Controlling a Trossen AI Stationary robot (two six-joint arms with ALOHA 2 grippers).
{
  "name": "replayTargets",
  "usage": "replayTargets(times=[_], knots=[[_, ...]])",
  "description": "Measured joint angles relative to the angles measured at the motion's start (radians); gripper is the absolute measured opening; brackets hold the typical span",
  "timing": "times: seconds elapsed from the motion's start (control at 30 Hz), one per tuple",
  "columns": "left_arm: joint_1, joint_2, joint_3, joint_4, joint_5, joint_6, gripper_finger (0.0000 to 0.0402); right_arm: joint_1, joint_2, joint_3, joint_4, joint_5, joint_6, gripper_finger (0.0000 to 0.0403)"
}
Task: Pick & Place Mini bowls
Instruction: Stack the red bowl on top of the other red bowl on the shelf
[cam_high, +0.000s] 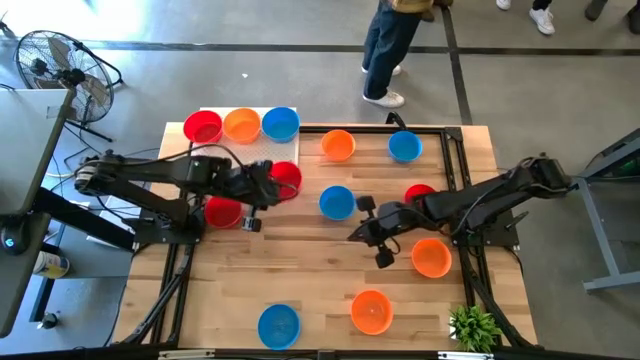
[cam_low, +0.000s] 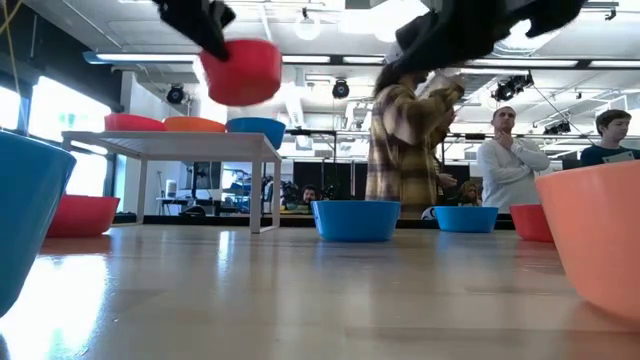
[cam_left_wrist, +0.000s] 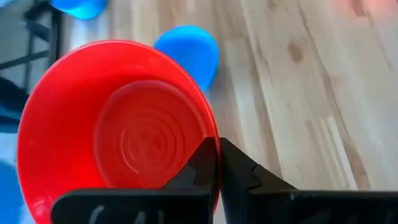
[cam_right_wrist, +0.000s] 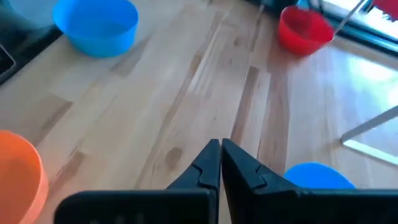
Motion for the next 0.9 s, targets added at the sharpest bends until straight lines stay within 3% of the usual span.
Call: replayTargets(times=[0.17, 0.43, 0.9], knots=[[0.011, 0.001, 0.157, -0.165, -0.096, -0.054, 0.0, 0.0, -0.015, -0.031, 0.022, 0.001, 0.007, 0.0001], [0.174, 0.0, 0.358, -0.386, -0.17, -0.184, 0.0, -0.001, -0.015, -0.032, 0.027, 0.001, -0.015, 0.0001], [0.559, 0.001, 0.393, -0.553, -0.187, -0.219, 0.0, -0.001, -0.015, -0.032, 0.027, 0.001, -0.024, 0.0001]])
